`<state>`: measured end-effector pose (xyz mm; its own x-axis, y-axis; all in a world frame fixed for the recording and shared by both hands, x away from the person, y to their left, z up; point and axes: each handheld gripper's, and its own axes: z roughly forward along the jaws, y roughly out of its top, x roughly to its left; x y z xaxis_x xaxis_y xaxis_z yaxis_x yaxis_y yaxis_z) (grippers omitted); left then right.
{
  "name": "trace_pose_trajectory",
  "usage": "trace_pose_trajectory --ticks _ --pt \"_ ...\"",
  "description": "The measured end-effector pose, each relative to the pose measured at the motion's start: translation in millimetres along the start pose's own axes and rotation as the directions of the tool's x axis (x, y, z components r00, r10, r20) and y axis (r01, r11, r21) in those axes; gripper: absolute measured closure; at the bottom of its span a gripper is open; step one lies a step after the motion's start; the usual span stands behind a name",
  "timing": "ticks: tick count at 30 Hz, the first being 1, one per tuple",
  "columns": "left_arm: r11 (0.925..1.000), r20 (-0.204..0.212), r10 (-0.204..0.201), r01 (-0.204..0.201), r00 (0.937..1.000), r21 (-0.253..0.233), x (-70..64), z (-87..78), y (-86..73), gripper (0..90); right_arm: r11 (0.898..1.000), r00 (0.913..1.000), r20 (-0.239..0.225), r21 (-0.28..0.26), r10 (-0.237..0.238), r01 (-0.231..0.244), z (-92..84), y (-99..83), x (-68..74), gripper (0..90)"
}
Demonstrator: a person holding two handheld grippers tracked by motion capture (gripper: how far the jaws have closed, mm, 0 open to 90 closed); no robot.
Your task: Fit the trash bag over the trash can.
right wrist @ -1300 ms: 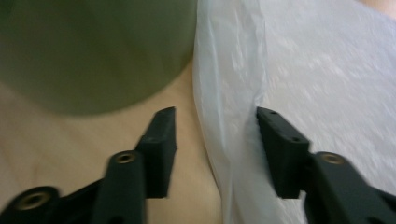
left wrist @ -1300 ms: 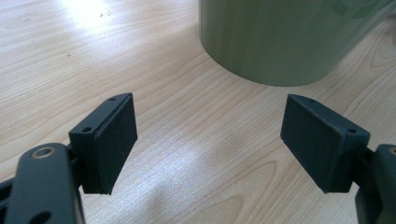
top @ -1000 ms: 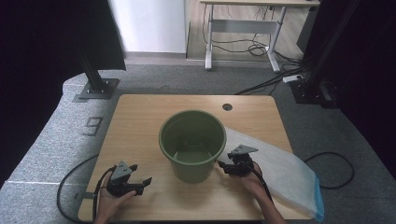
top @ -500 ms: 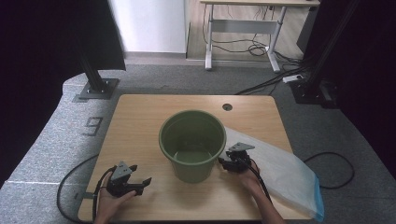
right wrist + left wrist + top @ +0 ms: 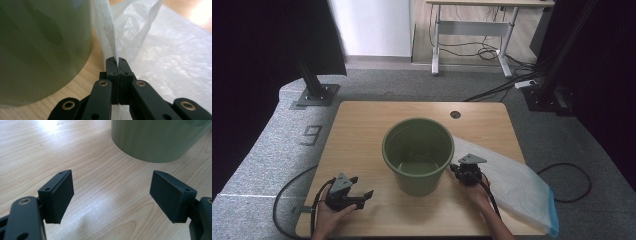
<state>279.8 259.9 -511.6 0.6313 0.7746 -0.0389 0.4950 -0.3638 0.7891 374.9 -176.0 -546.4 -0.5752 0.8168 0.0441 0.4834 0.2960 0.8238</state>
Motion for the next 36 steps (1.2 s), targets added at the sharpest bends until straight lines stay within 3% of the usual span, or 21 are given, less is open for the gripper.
trace_pose_trajectory --ticks 4,12,16,17,22,30,36 --pt "1.0 -0.001 -0.001 0.001 1.0 -0.006 0.3 -1.1 0.2 19.3 0.996 0.9998 0.013 -0.086 0.015 -0.014 -15.4 6.6 -4.0 88.4" --pt "1.0 -0.008 0.002 -0.002 1.0 -0.001 0.3 -0.7 0.0 19.3 0.984 0.9987 0.03 -0.175 0.042 -0.036 -37.9 16.9 -9.3 88.5" --pt "1.0 -0.012 0.002 -0.002 0.9999 -0.001 0.4 -1.0 -0.1 19.4 0.968 0.998 0.026 -0.245 0.058 -0.05 -57.3 28.1 -10.3 88.4" --pt "1.0 -0.012 0.001 -0.001 0.9999 -0.002 0.3 -1.2 -0.1 19.4 0.968 0.998 0.026 -0.245 0.058 -0.05 -57.3 28.1 -10.3 88.4" --pt "1.0 -0.012 0.001 -0.001 0.9999 -0.001 -0.1 -0.5 -0.4 19.4 0.943 0.9959 0.009 -0.323 0.09 -0.083 -80.7 41.0 -13.6 88.5" --pt "0.9998 -0.011 0.011 -0.011 0.9999 0.014 -3.1 2.6 -0.1 19.3 0.92 0.9962 -0.009 -0.382 0.087 -0.084 -101.3 53.7 -9.0 88.5" --pt "0.9991 -0.026 0.026 -0.025 0.9993 0.033 -3.9 5.6 -0.7 19.3 0.914 0.9976 -0.009 -0.401 0.069 -0.066 -107.4 63.2 -4.3 88.5"
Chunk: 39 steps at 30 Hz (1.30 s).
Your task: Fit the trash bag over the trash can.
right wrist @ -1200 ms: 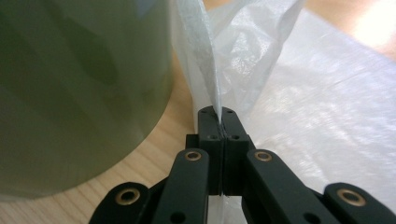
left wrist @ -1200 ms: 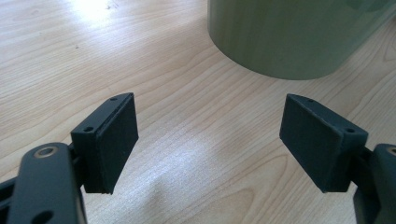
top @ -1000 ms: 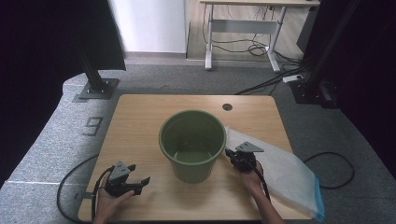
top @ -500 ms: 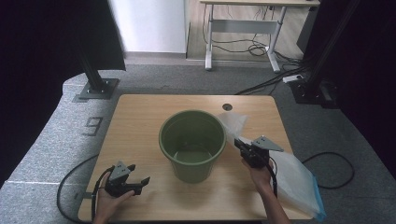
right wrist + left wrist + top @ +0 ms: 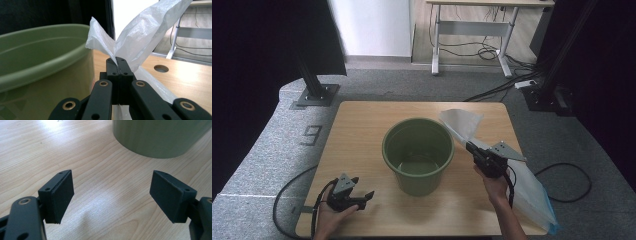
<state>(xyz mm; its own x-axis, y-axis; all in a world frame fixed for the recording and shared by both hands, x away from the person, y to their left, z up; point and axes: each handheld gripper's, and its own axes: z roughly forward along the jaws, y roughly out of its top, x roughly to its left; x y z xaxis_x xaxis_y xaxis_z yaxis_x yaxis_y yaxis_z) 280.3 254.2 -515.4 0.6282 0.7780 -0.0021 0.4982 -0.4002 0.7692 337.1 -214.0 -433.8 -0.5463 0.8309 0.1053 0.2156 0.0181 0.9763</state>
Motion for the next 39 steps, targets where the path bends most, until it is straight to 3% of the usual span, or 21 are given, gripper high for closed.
trace_pose_trajectory --ticks 12,16,23,27,33,39 --pt "0.9997 -0.006 -0.002 0.002 1.0 0.025 0.8 4.3 -3.0 19.3 0.998 0.9991 -0.016 -0.055 -0.04 0.039 -13.7 35.7 10.7 88.5" --pt "0.9997 -0.006 -0.003 0.004 1.0 0.024 0.3 5.4 -3.0 19.3 0.994 0.9972 -0.03 -0.089 -0.069 0.066 -18.0 57.0 21.4 88.5" --pt "0.9993 -0.008 0.004 -0.004 1.0 0.036 -0.1 6.4 -3.2 19.3 0.988 0.9909 -0.064 -0.107 -0.118 0.111 -17.1 75.2 41.3 88.5" --pt "0.9994 -0.004 0.003 -0.002 1.0 0.035 -1.2 7.0 -3.2 19.3 0.987 0.9857 -0.102 -0.106 -0.134 0.123 -14.0 78.1 58.1 88.5" --pt "0.9999 0.013 -0.005 0.005 0.9999 0.014 -2.7 6.7 -1.2 19.3 0.983 0.9713 -0.167 -0.103 -0.169 0.154 -11.7 73.0 84.1 88.5" --pt "0.9998 0.001 -0.003 0.003 1.0 0.018 -1.2 4.9 -2.2 19.3 0.985 0.9607 -0.218 -0.04 -0.172 0.167 0.3 54.3 98.6 88.4"
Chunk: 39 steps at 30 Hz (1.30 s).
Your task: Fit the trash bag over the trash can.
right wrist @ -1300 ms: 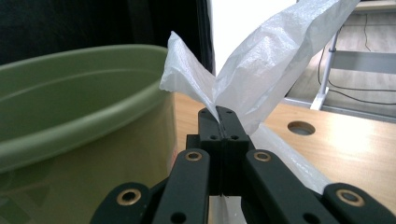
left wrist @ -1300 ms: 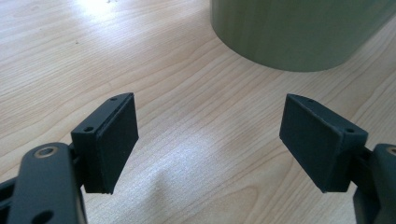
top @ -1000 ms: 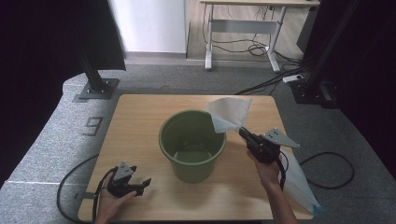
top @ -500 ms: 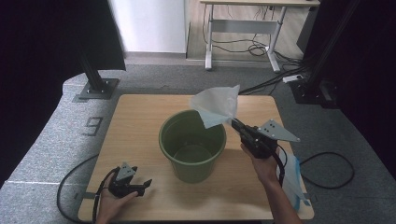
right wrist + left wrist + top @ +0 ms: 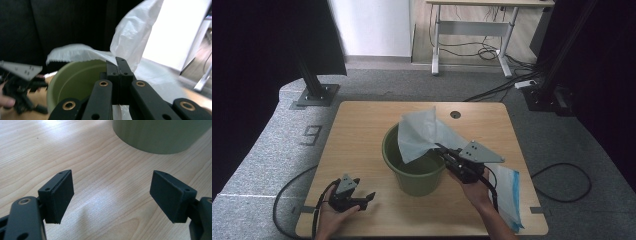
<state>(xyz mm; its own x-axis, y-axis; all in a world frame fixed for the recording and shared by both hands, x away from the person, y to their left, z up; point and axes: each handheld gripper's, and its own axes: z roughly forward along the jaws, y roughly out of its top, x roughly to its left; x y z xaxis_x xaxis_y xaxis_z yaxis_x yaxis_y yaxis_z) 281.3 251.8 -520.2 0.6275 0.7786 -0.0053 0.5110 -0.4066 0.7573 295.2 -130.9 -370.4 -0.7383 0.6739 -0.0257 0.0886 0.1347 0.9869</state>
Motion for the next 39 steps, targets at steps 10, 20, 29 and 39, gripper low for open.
trace_pose_trajectory --ticks 10,20,29,39 --pt "0.9999 -0.001 0.005 -0.005 1.0 0.014 -0.3 1.6 -0.9 19.2 0.995 0.9956 -0.072 0.086 0.06 -0.053 18.7 -15.1 -0.6 77.2" --pt "0.9999 0.002 0.002 -0.002 1.0 0.017 -1.5 3.4 -0.7 19.2 0.994 0.9941 -0.039 0.047 0.101 -0.099 -6.0 -18.3 -6.0 42.4" --pt "0.9999 0.004 0.001 -0.001 1.0 0.01 -2.4 3.1 -0.2 19.2 0.992 0.9915 -0.039 0.012 0.124 -0.124 -34.0 -31.6 -10.0 35.3" --pt "0.9999 0.002 0.001 -0.001 1.0 0.013 -2.6 3.1 -0.3 19.2 0.992 0.9914 -0.029 0.011 0.127 -0.127 -57.7 -47.6 -11.6 31.5"
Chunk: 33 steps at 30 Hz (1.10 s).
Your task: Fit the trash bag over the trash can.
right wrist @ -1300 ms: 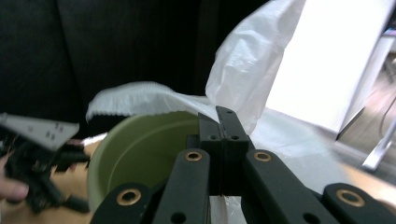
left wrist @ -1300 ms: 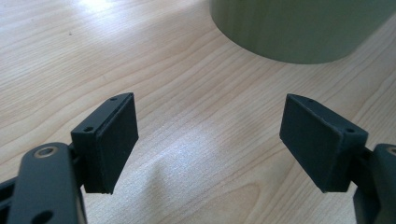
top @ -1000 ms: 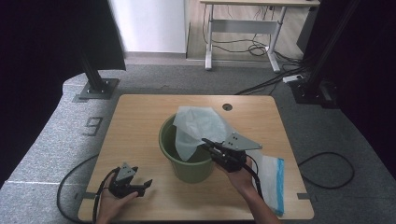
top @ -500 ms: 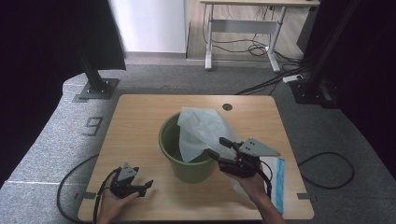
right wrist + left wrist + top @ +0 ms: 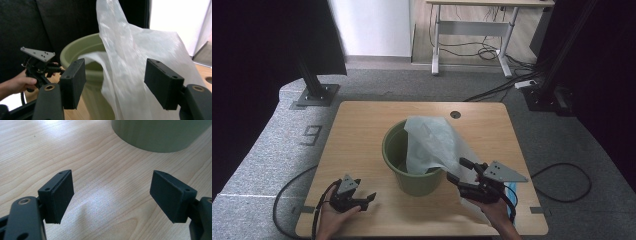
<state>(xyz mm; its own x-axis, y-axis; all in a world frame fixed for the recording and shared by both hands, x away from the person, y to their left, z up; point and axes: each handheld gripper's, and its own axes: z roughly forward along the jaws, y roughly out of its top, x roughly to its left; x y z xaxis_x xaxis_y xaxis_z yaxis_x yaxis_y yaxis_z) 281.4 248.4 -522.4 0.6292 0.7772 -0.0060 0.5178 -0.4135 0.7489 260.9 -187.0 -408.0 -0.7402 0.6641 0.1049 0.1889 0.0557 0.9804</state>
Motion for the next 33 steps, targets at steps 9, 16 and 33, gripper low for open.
trace_pose_trajectory --ticks 9,16,33 --pt "1.0 0.0 -0.003 0.003 1.0 0.005 -0.2 1.5 -0.9 19.2 0.998 0.9974 0.064 0.046 0.034 -0.037 -14.1 -29.9 -14.9 26.8" --pt "1.0 0.001 -0.002 0.002 1.0 0.01 -1.3 2.3 -1.5 19.3 0.994 0.9942 0.104 0.106 0.025 -0.036 -10.7 -56.0 -14.2 25.5" --pt "0.9985 -0.011 0.002 -0.003 0.9999 -0.054 -5.2 -11.5 8.9 19.4 0.978 0.9825 0.186 0.204 0.003 -0.041 -0.9 -90.3 -33.3 80.5"
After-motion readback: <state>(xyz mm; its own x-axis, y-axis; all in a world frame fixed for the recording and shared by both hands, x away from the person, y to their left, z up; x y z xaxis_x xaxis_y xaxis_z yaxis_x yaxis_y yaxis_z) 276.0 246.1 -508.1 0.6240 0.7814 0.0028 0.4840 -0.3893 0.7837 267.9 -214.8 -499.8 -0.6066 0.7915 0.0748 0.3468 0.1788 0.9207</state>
